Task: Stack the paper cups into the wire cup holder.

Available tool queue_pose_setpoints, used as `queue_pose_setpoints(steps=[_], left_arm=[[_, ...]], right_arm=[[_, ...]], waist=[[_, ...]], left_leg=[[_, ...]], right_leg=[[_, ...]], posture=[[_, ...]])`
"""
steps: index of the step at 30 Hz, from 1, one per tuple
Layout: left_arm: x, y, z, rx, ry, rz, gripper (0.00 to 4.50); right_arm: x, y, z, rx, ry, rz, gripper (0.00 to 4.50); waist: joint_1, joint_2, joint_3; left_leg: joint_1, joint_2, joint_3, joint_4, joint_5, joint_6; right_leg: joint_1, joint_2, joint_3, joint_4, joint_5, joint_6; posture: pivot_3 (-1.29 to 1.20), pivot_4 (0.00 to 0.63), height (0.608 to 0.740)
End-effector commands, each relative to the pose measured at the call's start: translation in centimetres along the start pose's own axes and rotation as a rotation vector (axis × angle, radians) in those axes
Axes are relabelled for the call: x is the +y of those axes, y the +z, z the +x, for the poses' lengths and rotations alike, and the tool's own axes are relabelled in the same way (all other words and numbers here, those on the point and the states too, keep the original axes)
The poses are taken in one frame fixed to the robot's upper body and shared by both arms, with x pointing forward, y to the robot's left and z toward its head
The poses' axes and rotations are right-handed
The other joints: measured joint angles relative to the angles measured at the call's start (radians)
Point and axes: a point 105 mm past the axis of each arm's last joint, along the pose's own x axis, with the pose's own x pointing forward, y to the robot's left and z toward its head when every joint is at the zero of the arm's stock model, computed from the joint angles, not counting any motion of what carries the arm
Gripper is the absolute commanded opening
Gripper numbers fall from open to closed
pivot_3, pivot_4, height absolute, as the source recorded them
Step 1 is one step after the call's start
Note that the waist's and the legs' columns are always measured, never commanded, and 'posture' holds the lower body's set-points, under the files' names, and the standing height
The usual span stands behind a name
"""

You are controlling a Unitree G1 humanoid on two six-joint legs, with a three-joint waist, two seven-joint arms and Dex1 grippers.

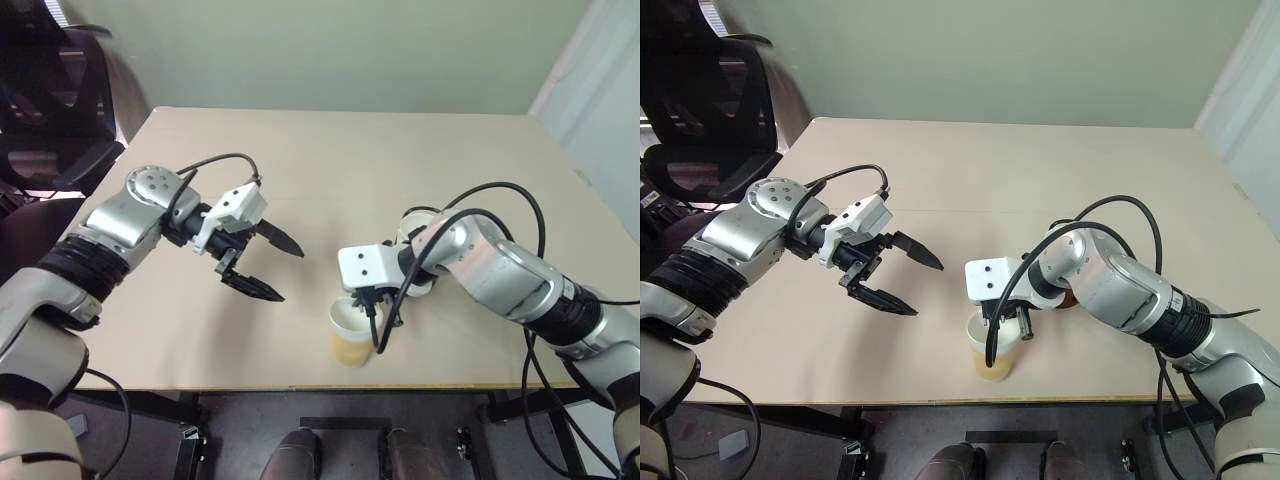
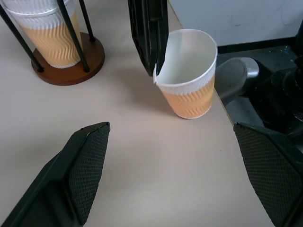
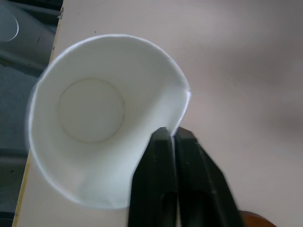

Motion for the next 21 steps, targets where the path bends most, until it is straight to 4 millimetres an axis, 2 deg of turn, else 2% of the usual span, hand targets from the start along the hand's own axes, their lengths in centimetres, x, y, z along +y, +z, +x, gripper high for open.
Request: queue_pose_setpoints(steps=[1, 17, 21], left_arm=[[0.0, 0.5, -0.3, -0.004, -0.014, 0.036, 4.5], [0.2, 1.2, -0.1, -0.008, -0.02, 0.048, 4.5], [0.2, 1.3, 0.0, -0.007, -0.024, 0.049, 4.5]], right_arm=[[0.2, 0.5, -1.2, -0.016, -0.006, -0.029, 0.05], [1.4, 0.4, -1.8, -0.036, 0.034, -0.009, 0.05], [1.3, 1.0, -1.8, -0.06, 0.035, 0.002, 0.97]], waist=[[0.0, 0.0, 0.0], [0.0, -0.001, 0.001], [0.0, -0.001, 0.001]], left_leg=[[0.0, 0.0, 0.0, 0.0, 0.0, 0.0], [0.0, 0.0, 0.0, 0.0, -0.001, -0.001], [0.0, 0.0, 0.0, 0.0, 0.0, -0.001]], right_leg=[[0.0, 0.0, 0.0, 0.0, 0.0, 0.0], [0.0, 0.0, 0.0, 0.0, 0.0, 0.0], [0.0, 0.0, 0.0, 0.0, 0.0, 0.0]], posture=[[0.0, 0.15, 0.74], [0.0, 0.15, 0.74], [0.0, 0.15, 0.74]])
